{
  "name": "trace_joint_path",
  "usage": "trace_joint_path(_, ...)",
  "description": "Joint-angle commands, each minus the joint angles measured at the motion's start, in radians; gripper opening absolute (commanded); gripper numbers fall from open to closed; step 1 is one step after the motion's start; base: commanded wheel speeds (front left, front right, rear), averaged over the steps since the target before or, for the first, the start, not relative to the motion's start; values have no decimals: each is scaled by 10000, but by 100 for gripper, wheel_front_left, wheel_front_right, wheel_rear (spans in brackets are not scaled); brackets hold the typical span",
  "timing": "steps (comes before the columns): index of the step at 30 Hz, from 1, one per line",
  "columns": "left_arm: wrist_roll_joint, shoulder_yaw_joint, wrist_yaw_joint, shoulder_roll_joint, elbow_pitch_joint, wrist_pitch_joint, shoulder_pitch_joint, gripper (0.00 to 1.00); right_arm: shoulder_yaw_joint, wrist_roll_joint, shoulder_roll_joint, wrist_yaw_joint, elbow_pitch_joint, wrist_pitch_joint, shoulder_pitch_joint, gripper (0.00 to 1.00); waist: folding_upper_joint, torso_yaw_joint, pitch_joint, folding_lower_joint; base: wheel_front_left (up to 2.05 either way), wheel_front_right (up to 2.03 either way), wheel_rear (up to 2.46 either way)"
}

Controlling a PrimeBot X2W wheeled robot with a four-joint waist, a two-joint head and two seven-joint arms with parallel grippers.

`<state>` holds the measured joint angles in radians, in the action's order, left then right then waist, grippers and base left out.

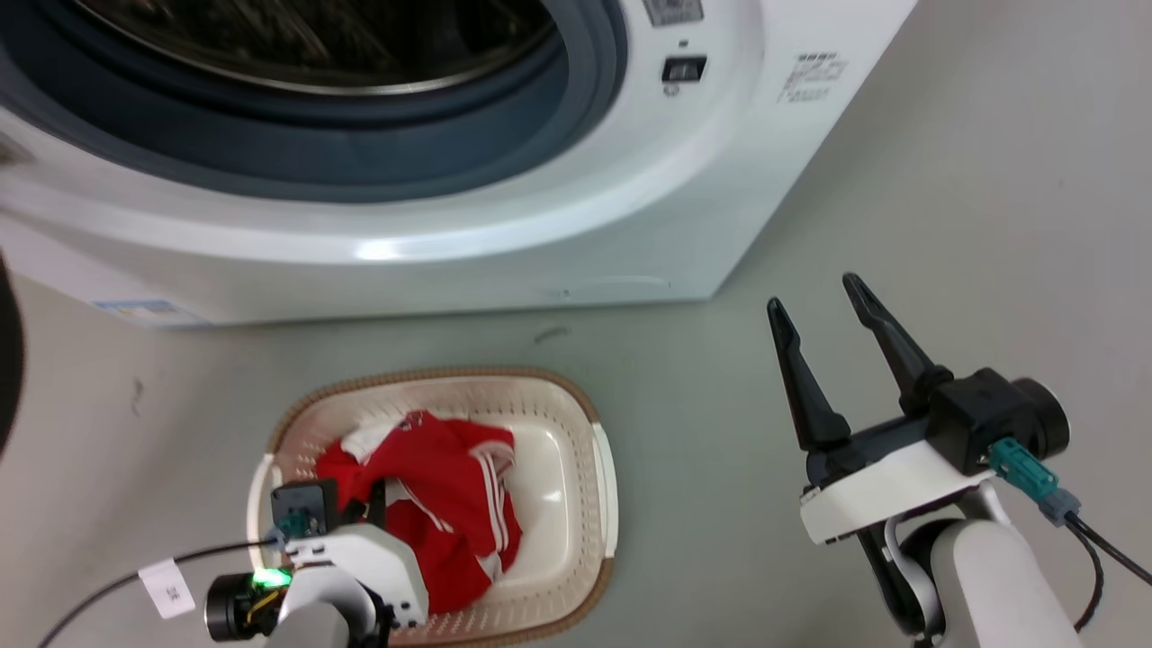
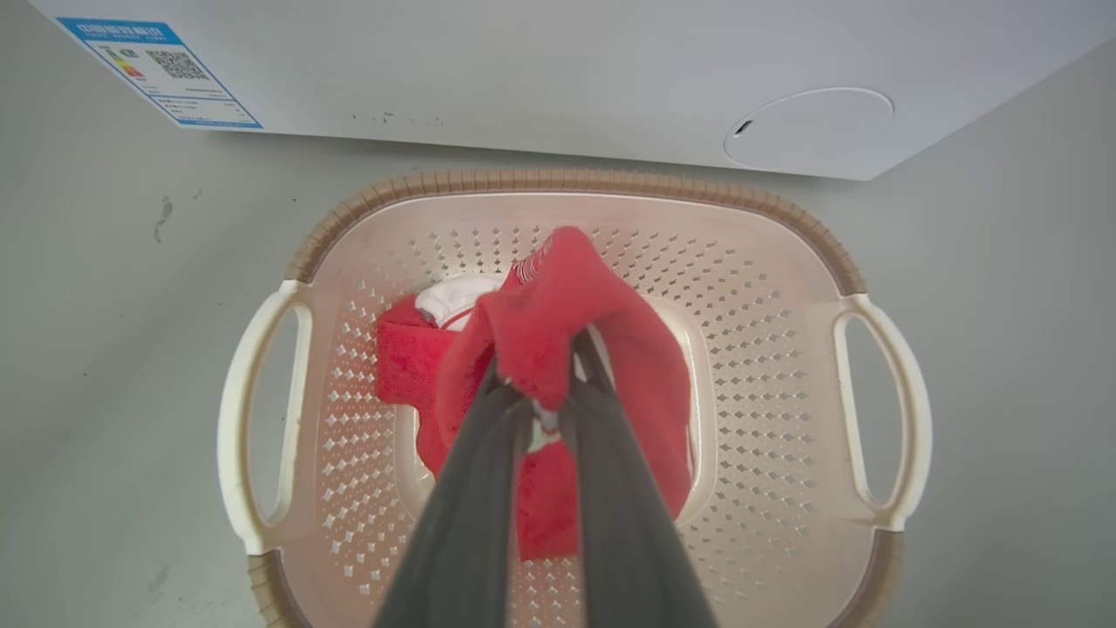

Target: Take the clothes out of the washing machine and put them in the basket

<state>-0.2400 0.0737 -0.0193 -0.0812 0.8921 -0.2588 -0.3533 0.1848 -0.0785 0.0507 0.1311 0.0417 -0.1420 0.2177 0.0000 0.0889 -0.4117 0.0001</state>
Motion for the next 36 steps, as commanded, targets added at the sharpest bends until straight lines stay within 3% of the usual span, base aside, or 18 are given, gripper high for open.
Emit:
trace_joint_path(1, 11, -35, -44, -34, 157, -46, -244, 0, 31, 21, -10, -7, -24, -70, 194, 100, 0, 201, -679, -1, 0, 0, 0)
trace_joint_path(12, -200, -420, -19, -258, 2353, -65, -1890, 0, 215, -13, -12, -7, 123, -356, 897, 100, 0, 621, -2163, -1, 0, 0, 0)
trace_joint_path(14, -253, -454, -6, -268, 2678, -64, -2057, 38, 218, -26, -10, -7, 194, -409, 942, 100, 0, 656, -2203, -1, 0, 0, 0)
trace_joint_path(16, -278, -481, 33, -277, 2865, -64, -2137, 100, 215, -33, -12, -7, 297, -447, 997, 100, 0, 671, -2155, -1, 0, 0, 0)
trace_joint_path(23, -167, -669, 154, -199, 2045, -65, -1547, 100, 160, 56, -9, -7, 789, -553, 756, 100, 0, 516, -1065, -1, 0, 0, 0)
trace_joint_path(36, 584, -1228, 99, 173, -1942, -65, 942, 100, -365, 159, -9, -7, 991, -354, -365, 100, 0, -50, 1560, -1, 0, 0, 0)
